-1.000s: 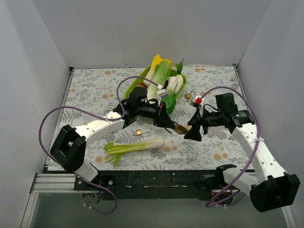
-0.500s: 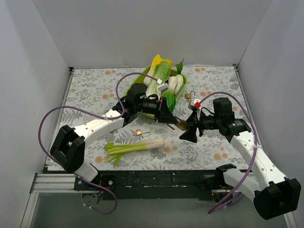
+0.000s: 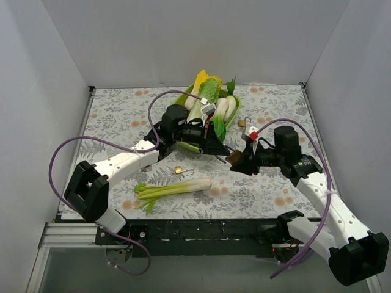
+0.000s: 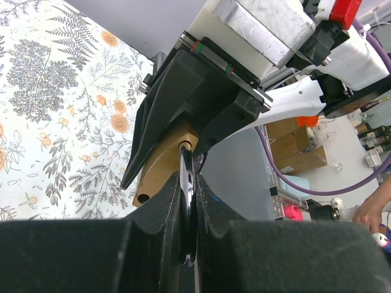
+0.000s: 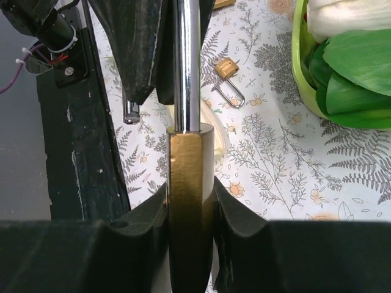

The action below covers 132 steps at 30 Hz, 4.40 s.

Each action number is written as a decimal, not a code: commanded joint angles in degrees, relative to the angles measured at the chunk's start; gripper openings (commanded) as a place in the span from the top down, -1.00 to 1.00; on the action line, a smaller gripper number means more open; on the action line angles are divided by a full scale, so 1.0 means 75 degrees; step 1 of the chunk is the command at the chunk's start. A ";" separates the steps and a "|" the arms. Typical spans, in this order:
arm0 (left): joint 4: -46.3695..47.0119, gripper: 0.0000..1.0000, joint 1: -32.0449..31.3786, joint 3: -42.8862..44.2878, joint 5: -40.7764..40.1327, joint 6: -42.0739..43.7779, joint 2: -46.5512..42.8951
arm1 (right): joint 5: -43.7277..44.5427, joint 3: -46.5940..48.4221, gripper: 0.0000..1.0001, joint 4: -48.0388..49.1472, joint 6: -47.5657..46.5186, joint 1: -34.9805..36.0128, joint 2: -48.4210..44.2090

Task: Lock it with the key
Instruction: Pick up the lock from the center of the board, then lock the lock.

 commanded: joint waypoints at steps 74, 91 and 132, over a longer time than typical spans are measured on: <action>-0.1238 1.00 -0.1489 -0.0093 0.0518 0.3752 -0.0054 | -0.0467 0.1746 0.97 0.1764 0.1091 0.1408 0.1041; -0.0218 1.00 -0.2029 -0.0796 0.0812 0.3131 -0.0241 | -0.0584 0.1829 0.97 0.2374 0.1173 0.2146 0.1052; -0.1603 0.19 0.0514 -0.0351 0.0589 0.2580 -0.1812 | -0.0138 0.1126 0.97 0.0463 0.1454 0.1876 -0.0190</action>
